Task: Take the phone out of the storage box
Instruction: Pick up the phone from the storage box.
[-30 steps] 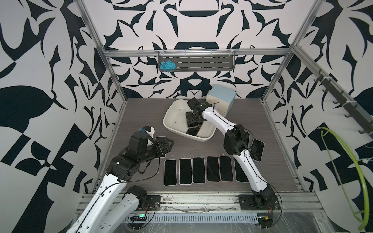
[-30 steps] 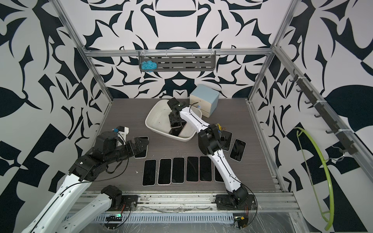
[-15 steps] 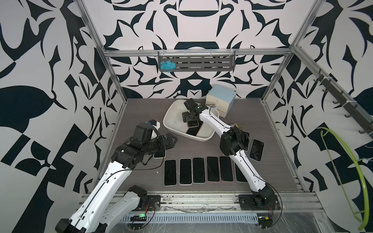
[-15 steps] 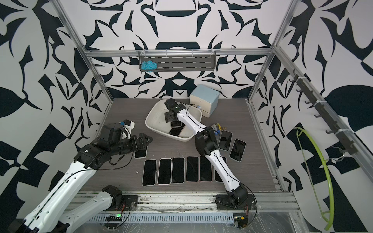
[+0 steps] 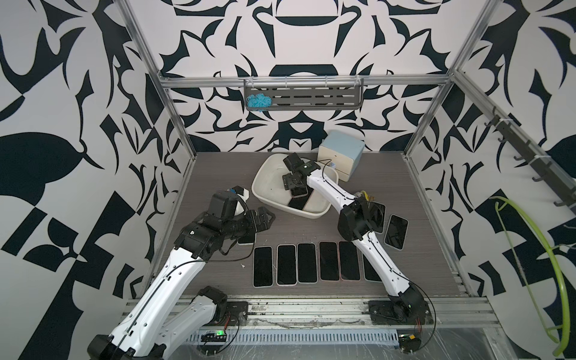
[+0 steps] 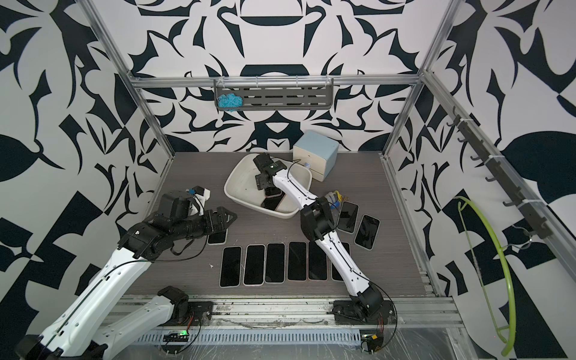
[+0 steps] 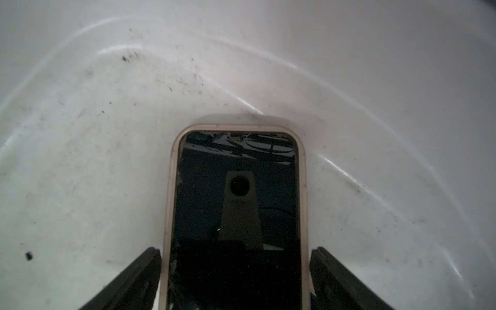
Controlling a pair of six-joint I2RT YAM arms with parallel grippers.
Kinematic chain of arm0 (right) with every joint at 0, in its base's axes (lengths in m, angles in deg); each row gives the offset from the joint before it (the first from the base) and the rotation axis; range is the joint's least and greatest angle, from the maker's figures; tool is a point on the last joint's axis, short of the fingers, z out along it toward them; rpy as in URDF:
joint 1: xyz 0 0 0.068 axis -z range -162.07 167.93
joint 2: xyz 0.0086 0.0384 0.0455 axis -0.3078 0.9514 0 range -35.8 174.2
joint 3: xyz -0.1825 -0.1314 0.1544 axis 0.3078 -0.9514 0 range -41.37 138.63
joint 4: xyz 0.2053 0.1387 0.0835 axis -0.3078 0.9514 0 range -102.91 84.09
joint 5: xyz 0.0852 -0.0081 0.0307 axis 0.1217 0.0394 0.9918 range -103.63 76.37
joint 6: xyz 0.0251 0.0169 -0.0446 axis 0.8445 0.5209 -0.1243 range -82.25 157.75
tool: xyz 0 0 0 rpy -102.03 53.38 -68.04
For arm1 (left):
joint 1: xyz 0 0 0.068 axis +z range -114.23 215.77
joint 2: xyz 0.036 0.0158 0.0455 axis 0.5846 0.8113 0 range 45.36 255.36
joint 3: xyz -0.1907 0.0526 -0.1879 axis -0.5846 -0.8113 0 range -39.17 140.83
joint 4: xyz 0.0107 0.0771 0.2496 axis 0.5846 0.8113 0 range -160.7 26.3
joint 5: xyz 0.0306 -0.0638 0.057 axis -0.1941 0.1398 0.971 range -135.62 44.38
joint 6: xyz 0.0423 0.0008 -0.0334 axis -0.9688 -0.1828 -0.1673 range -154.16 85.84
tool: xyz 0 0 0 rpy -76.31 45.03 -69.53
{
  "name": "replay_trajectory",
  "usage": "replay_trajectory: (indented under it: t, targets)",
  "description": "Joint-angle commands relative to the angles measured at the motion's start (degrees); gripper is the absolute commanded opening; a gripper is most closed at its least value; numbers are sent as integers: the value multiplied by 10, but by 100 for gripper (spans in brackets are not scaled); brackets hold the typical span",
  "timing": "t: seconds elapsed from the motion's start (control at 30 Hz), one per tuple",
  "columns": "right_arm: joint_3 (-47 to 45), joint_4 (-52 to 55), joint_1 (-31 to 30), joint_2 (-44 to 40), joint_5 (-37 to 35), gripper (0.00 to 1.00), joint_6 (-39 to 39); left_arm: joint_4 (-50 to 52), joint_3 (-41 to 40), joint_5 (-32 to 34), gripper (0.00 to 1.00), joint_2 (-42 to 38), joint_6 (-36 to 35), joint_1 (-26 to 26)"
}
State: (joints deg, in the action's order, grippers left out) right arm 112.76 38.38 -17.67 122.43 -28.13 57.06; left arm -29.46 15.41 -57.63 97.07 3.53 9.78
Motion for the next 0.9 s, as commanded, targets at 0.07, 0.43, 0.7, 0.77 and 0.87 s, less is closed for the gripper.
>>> replay_trajectory:
  t: [0.07, 0.43, 0.7, 0.77, 0.87]
  targets:
    - [1, 56, 6, -5, -61, 92, -19, -15, -12, -3, 100, -1, 6, 1]
    - [16, 74, 28, 19, -7, 82, -16, -14, -11, -10, 100, 9, 9, 1]
    - [-17, 98, 33, -6, -7, 53, -32, -16, 0, -19, 100, 30, 8, 1]
    - [-26, 97, 36, -23, -1, 52, -32, -20, 3, -22, 100, 38, 11, 1]
    - [-28, 90, 40, -52, 28, 47, -31, -35, -1, -22, 100, 42, 21, 1]
